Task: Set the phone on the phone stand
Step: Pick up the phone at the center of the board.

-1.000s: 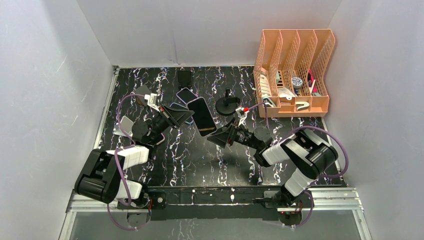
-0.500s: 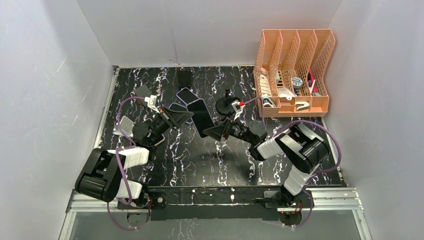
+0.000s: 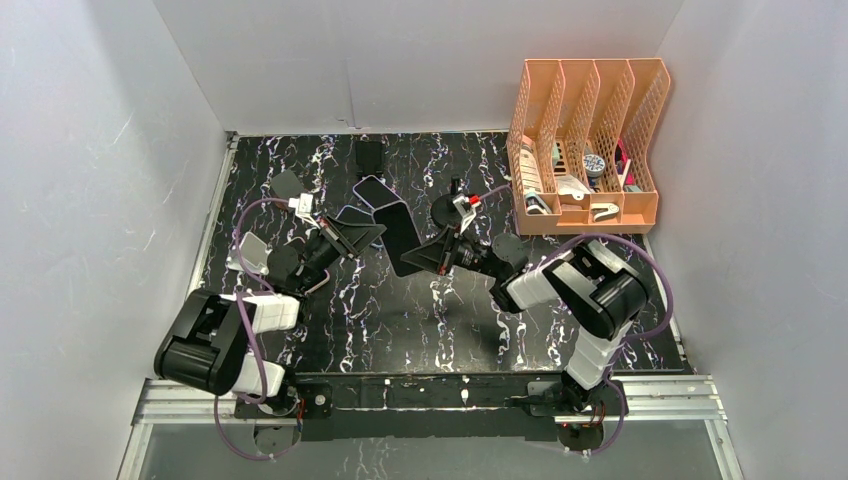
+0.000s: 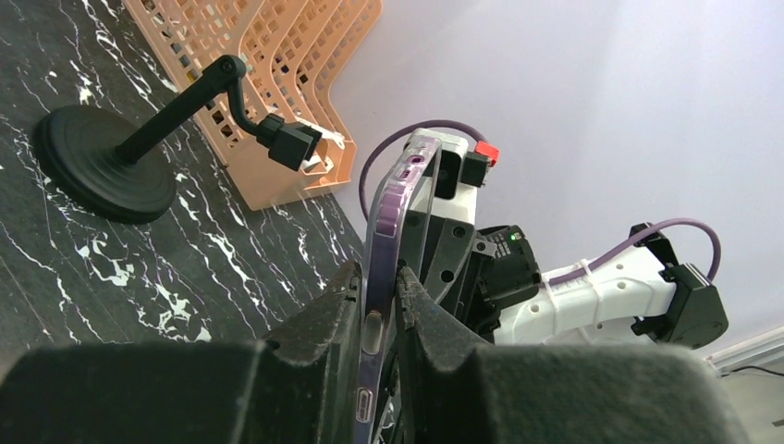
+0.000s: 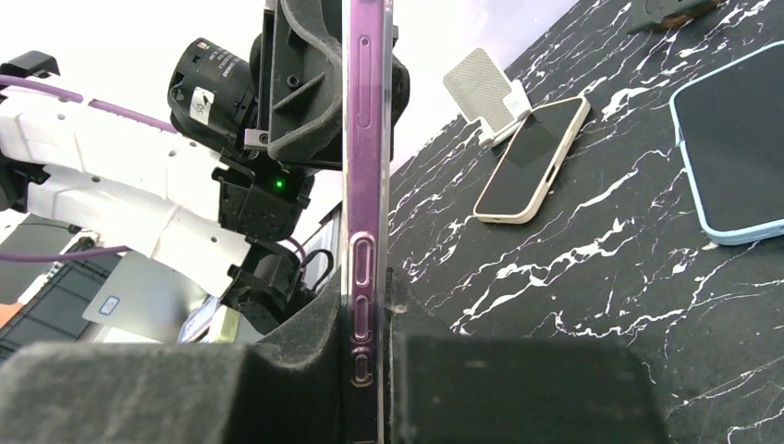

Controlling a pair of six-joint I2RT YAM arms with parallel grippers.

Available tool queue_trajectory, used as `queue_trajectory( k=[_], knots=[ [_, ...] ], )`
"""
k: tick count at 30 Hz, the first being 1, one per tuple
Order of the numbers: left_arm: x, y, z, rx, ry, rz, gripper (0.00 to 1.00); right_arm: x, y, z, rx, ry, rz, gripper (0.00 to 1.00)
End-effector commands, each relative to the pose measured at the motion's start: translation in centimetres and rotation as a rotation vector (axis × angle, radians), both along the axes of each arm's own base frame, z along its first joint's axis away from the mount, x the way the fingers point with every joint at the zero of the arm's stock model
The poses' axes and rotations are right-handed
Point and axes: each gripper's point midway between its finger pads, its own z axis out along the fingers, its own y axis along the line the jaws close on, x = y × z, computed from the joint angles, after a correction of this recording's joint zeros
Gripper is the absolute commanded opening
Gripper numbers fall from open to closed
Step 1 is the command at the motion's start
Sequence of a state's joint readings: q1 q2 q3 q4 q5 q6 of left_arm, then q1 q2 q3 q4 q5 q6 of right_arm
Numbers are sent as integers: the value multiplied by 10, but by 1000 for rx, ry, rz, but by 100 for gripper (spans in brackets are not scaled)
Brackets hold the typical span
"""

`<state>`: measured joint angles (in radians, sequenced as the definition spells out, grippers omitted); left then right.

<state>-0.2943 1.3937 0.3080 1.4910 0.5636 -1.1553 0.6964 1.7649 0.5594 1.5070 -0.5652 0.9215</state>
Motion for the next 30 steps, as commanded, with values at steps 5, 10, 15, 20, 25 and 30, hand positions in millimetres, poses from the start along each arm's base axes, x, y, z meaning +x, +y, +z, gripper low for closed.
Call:
queue_trajectory(
  k=[5, 10, 15, 20, 25, 30],
  knots=[
    [-5, -14, 41, 19, -248, -93, 34, -3, -33, 77, 186, -235, 15, 1],
    [21, -27, 45, 140, -305, -124, 57, 29, -84, 95, -79, -391, -229, 1],
    [67, -33, 32, 336, -340, -47, 61, 45, -132, 158, -214, -553, -531, 1],
    [104, -47, -40, 712, -304, 41, 62, 46, -154, 183, -219, -570, -654, 1],
    [127, -64, -80, 830, -312, 105, 63, 47, -159, 181, -224, -562, -681, 1],
    [136, -95, -112, 846, -351, 38, 64, 45, -163, 177, -254, -573, -687, 1]
  ],
)
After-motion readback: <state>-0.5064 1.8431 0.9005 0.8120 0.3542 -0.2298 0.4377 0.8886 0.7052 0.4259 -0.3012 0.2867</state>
